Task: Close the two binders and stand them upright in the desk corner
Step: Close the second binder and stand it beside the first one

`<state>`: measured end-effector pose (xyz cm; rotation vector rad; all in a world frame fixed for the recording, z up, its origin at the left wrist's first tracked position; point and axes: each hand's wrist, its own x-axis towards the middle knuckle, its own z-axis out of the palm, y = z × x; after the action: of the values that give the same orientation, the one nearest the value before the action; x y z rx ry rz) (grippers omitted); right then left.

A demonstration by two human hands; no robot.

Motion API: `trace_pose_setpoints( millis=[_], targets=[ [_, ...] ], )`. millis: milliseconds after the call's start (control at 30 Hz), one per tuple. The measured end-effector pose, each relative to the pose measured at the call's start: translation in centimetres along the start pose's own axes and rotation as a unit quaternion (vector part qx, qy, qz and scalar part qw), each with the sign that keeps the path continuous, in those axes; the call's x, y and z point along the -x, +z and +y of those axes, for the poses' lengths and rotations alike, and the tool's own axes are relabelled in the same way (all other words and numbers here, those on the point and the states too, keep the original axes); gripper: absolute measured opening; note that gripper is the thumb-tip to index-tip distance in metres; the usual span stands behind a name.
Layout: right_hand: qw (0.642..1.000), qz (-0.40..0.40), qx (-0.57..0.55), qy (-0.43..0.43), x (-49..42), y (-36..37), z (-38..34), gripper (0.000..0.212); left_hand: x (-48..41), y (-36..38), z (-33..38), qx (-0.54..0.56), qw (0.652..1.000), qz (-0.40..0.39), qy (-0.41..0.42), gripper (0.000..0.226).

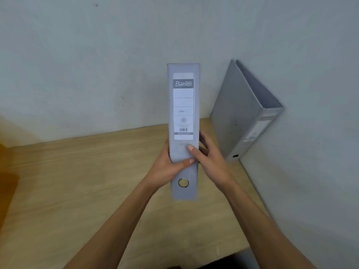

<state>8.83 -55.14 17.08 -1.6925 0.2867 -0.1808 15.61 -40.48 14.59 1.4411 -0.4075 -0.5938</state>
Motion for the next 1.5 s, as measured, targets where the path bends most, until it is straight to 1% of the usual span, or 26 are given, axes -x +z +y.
trace_pose_setpoints(
  millis=[67,200,300,367,433,500,567,667,700,733,767,833,933,1033,1200,1333,1500],
  targets=[
    [1.0,0.01,0.022,0.002,0.9,0.0,0.2,0.067,0.4,-0.1,-0.9,-0.027,0.999,-0.012,0.014,0.08],
    [0.997,0.03,0.062,0.016,2.7,-0.4,1.1,0.073,1.4,0.2,-3.2,-0.055,0.998,-0.041,0.01,0.098],
    [0.997,0.035,0.061,0.025,3.6,-1.3,1.5,0.073,1.3,1.0,-4.0,-0.069,0.996,-0.058,0.007,0.105],
    [0.997,0.036,0.055,0.035,3.9,-2.2,1.8,0.075,0.9,1.5,-4.2,-0.089,0.993,-0.074,0.003,0.116],
    [0.997,0.037,0.055,0.041,4.2,-3.3,2.2,0.077,0.3,2.3,-4.6,-0.106,0.989,-0.098,-0.012,0.126],
    [0.996,0.035,0.062,0.048,4.3,-4.3,2.9,0.077,-0.1,3.5,-5.1,-0.119,0.986,-0.109,-0.044,0.131],
    [0.996,0.03,0.066,0.05,4.3,-5.4,3.6,0.072,-0.6,4.9,-6.0,-0.145,0.983,-0.085,-0.069,0.124],
    [0.996,0.031,0.071,0.053,4.2,-7.4,4.1,0.06,-1.6,6.8,-7.5,-0.191,0.975,-0.039,-0.105,0.094],
    [0.995,0.032,0.075,0.053,4.0,-8.1,4.2,0.056,-2.0,7.4,-7.7,-0.2,0.972,-0.033,-0.116,0.088],
    [0.995,0.034,0.078,0.051,3.9,-8.8,4.3,0.053,-2.5,8.0,-7.7,-0.206,0.971,-0.03,-0.121,0.087],
    [0.995,0.039,0.082,0.049,3.6,-9.6,4.4,0.05,-3.0,8.7,-7.6,-0.213,0.969,-0.029,-0.119,0.092],
    [0.992,0.055,0.097,0.05,3.0,-10.9,4.7,0.047,-4.1,9.8,-7.0,-0.225,0.968,-0.028,-0.11,0.109],
    [0.988,0.097,0.111,0.047,1.8,-12.8,5.5,0.047,-6.0,11.6,-6.2,-0.226,0.968,-0.02,-0.109,0.127],
    [0.98,0.153,0.118,0.05,0.3,-14.4,6.6,0.034,-8.2,12.8,-5.8,-0.251,0.961,-0.019,-0.116,0.127],
    [0.974,0.199,0.08,0.069,-2.0,-15.4,7.4,0.023,-11.1,13.5,-5.5,-0.261,0.957,-0.025,-0.124,0.12],
    [0.975,0.198,0.07,0.072,-3.5,-16.2,8.0,0.029,-12.7,13.7,-5.4,-0.26,0.955,-0.024,-0.139,0.123],
    [0.976,0.201,0.034,0.073,-4.8,-17.1,8.1,0.023,-14.7,13.8,-5.1,-0.262,0.952,-0.028,-0.159,0.123]
  ],
)
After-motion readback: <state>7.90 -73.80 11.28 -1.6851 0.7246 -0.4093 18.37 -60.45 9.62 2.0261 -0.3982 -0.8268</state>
